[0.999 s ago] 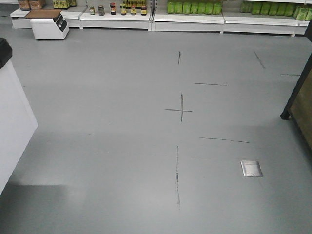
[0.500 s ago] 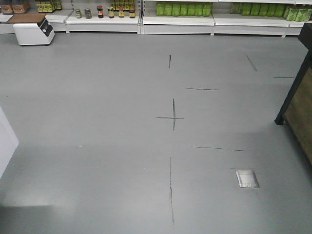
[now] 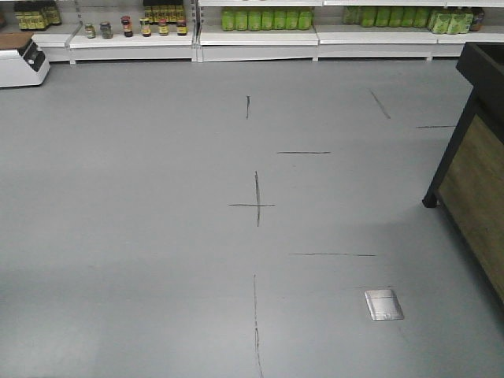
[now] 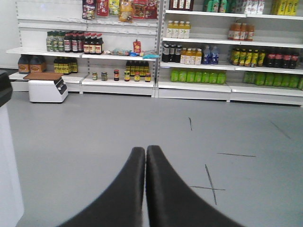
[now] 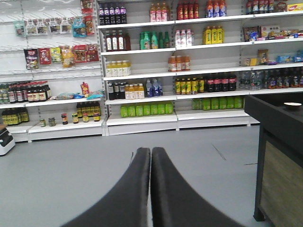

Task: Pick three apples into basket with both arms
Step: 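Drive the base forward across the floor toward the fruit display tables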

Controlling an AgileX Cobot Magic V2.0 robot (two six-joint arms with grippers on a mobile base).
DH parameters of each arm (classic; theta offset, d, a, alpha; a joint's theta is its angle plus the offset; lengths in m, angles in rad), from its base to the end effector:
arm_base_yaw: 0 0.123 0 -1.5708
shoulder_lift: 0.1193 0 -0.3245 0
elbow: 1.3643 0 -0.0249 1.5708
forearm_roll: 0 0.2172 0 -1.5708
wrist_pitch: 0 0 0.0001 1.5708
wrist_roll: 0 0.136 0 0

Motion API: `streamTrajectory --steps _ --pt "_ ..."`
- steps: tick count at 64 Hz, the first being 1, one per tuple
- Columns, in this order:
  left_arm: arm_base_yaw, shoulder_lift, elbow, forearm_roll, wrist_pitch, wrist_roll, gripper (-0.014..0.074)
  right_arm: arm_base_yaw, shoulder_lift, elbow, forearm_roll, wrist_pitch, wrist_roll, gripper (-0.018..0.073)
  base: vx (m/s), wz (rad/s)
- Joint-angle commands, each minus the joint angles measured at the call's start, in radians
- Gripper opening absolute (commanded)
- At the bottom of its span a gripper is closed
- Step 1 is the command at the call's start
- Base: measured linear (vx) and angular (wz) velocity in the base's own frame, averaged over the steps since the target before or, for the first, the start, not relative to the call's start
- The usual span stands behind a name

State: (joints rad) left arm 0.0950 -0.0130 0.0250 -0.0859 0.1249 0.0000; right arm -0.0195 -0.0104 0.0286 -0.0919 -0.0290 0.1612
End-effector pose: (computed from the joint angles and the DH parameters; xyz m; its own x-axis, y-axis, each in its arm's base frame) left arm 0.0279 0.0012 0.1918 -0.0417 -0.0895 -0.9951 -0.0881 0.9924 -0.0856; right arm 0.0277 -0.0002 0.2113 0.0986 0.0674 -0.9928 0.0100 0.9976 0.0687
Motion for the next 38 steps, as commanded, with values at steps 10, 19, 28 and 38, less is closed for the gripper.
streamTrajectory --steps 10,19,28,38 --pt "0.001 -0.015 0.022 -0.011 -0.079 0.000 -0.0006 -0.005 -0.011 0.014 -0.009 -0.081 -0.006 -0.0004 0.20 -0.29" --pt "0.001 -0.015 0.022 -0.011 -0.079 0.000 -0.0006 -0.005 -0.011 0.014 -0.009 -0.081 -0.006 -0.0004 0.18 -0.31" --pt "0.001 -0.015 0.022 -0.011 -0.079 0.000 -0.0006 -0.005 -0.011 0.014 -0.009 -0.081 -0.006 -0.0004 0.17 -0.31" --pt "0.001 -0.015 0.022 -0.011 -0.079 0.000 -0.0006 -0.005 -0.011 0.014 -0.009 -0.081 -0.006 -0.0004 0.16 -0.33"
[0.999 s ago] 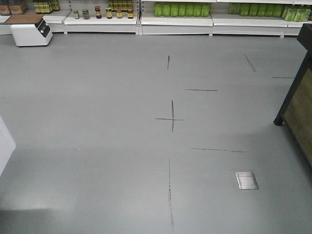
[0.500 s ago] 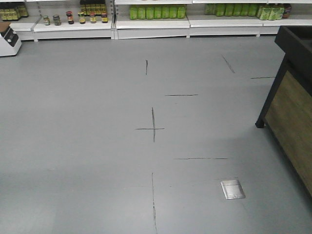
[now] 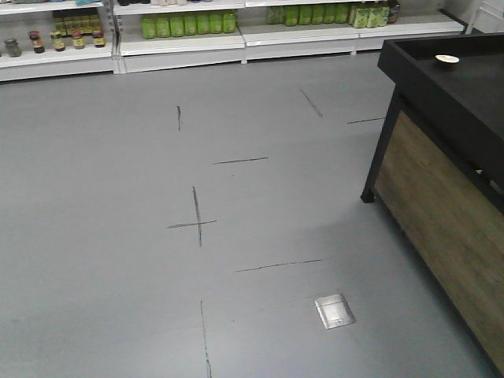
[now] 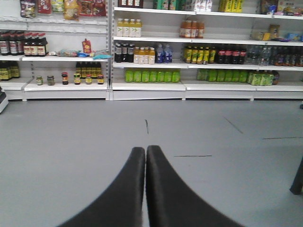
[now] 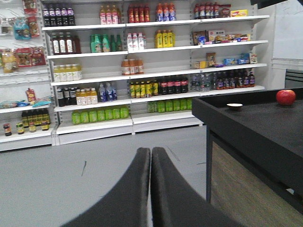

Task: Pick three apples into basket with both arms
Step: 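Drive the base forward across the floor toward the fruit display tables, then turn and drive the base up to the light-blue basket on the table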

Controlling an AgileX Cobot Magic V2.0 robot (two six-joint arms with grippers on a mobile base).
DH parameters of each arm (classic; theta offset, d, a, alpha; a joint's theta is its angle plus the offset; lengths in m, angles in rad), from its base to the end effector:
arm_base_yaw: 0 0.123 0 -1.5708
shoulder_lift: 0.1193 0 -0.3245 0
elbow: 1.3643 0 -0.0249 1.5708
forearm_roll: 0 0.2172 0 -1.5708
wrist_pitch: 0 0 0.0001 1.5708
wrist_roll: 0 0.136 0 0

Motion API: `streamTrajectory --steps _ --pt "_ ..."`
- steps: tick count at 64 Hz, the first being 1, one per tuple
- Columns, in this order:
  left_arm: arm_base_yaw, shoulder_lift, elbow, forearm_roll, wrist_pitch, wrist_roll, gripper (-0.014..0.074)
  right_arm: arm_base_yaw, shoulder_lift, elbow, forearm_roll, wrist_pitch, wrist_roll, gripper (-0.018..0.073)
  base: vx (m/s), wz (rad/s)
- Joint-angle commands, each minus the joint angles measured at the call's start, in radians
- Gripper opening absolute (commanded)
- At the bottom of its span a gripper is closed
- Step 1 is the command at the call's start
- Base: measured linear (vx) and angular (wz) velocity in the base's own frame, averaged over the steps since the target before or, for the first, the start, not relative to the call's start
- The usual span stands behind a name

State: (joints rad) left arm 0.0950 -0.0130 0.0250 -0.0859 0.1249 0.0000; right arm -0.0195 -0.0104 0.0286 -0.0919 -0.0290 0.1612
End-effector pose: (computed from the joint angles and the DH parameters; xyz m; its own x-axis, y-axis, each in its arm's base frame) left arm 0.0279 0.0012 0.1918 -0.0417 -0.0895 -0.9951 -0.0881 0.9924 -0.0856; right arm 0.0277 -0.0002 0.2113 0.0986 0.0674 -0.9928 0.0100 0.9976 0.0687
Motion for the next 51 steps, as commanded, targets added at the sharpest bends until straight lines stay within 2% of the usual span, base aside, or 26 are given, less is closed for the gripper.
streamTrajectory --steps 1,51 --pt "0.001 -0.015 0.022 -0.011 -0.079 0.000 -0.0006 -0.005 -0.011 0.014 -0.009 -0.081 -0.006 -0.0004 0.16 -0.36" --pt "0.001 -0.015 0.022 -0.011 -0.079 0.000 -0.0006 -0.005 -0.011 0.014 -0.009 -0.081 -0.006 -0.0004 0.14 -0.47"
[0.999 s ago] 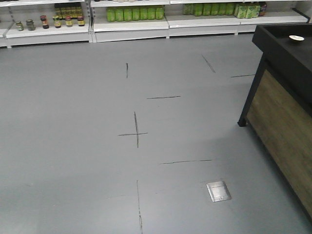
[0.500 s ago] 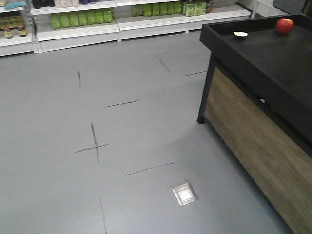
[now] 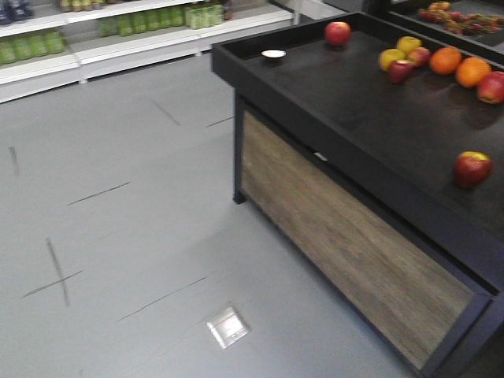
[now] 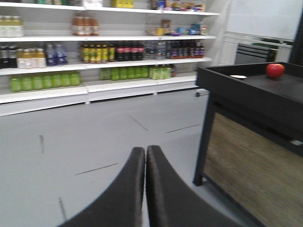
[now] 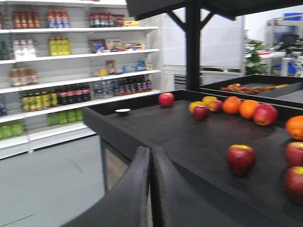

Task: Pick three apples into basket with both arms
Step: 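Turn and drive the base up to the light-blue basket on the table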

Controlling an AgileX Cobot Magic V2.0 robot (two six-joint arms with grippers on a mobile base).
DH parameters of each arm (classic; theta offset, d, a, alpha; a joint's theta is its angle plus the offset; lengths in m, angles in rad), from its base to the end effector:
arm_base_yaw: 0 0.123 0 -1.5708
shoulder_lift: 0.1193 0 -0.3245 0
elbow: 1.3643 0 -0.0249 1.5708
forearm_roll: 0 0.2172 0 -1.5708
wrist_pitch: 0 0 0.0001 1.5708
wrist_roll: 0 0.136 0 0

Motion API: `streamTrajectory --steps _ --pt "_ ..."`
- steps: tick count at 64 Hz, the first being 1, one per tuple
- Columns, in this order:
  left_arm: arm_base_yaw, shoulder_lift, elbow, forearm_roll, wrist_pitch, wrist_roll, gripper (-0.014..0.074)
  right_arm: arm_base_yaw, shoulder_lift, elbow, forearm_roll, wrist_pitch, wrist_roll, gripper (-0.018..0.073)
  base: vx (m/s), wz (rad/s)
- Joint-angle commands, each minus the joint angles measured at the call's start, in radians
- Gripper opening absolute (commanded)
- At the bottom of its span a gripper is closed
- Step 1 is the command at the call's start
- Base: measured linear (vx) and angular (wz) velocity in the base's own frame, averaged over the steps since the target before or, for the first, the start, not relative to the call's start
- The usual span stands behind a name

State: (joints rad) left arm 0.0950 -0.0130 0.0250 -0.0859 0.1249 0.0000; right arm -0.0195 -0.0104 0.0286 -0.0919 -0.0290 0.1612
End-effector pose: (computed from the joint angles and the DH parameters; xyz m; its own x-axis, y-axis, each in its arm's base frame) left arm 0.0279 0.0012 0.1918 -0.0417 -0.0895 -0.9951 -0.0881 0.9924 -0.0856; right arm 0.0277 -0.0002 0.2113 0.0986 0.0674 -0.9928 0.0100 0.9976 0.0687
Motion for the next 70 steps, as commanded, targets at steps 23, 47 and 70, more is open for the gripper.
streamTrajectory --steps 23,47,70 --pt "0.001 -0.015 0.022 -0.011 -0.079 0.000 -0.0006 -0.005 -0.011 0.014 -0.009 -0.081 -0.006 -0.0004 0.11 -0.45" --pt "0.001 -0.015 0.022 -0.011 -0.079 0.000 -0.0006 -0.005 -0.011 0.014 -0.009 -0.081 -0.006 -0.0004 0.09 -0.37" --pt "0.001 -0.015 0.022 -0.011 -0.079 0.000 -0.0006 -0.005 -0.011 0.014 -0.009 -0.081 -0.006 -0.0004 0.09 -0.45"
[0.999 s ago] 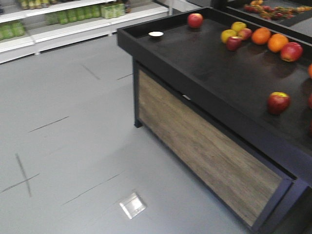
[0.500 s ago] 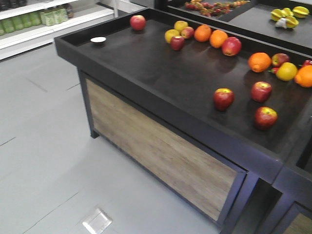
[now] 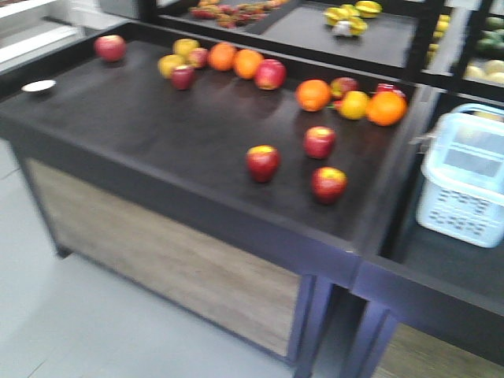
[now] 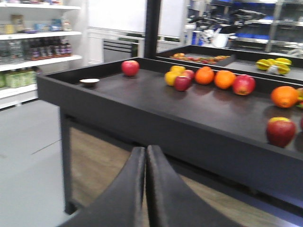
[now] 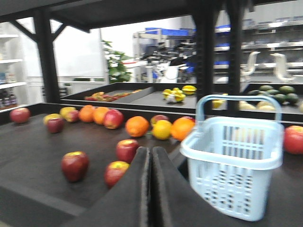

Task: Pick three apples into basket with both arms
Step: 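Turn and drive the base up to the light-blue basket on the table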

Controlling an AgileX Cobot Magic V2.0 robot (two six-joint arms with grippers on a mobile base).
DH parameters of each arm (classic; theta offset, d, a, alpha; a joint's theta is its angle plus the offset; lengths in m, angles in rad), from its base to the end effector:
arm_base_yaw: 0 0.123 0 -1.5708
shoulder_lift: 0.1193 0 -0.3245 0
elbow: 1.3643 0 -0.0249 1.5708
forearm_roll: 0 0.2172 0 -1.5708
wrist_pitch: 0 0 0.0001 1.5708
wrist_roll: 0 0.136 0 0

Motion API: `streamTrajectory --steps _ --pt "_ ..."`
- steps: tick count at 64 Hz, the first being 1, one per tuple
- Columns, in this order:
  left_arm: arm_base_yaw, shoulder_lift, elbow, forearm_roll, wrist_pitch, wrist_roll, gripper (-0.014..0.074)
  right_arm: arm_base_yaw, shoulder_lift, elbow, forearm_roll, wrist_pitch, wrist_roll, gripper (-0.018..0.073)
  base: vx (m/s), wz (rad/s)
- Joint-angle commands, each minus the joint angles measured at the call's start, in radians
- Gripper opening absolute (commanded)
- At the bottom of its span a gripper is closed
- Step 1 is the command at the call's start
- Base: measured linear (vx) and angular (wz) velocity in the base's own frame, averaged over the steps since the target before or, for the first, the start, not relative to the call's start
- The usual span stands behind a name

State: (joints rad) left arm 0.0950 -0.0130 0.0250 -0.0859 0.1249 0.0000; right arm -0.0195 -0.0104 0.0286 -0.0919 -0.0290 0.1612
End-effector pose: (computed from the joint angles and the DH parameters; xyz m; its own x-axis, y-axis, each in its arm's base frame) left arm 0.0279 0.0012 0.1918 -0.0417 -0.0895 -0.9951 -0.0881 0.9924 -0.0856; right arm 0.0277 -0.0002 0.2113 0.0986 0.0674 -0.9928 0.0100 0.9976 0.0687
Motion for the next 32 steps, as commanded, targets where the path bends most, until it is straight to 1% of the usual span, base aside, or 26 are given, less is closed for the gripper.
streamTrajectory --steps 1,32 --pt "0.001 -0.015 0.022 -0.011 -0.079 0.000 -0.0006 -0.005 -0.011 0.014 -0.009 -0.081 -0.006 -0.0004 0.09 -0.53" --pt "0.001 -0.015 0.022 -0.011 -0.079 0.000 -0.0006 -0.005 -0.011 0.014 -0.009 -0.081 -0.006 -0.0004 0.08 -0.54"
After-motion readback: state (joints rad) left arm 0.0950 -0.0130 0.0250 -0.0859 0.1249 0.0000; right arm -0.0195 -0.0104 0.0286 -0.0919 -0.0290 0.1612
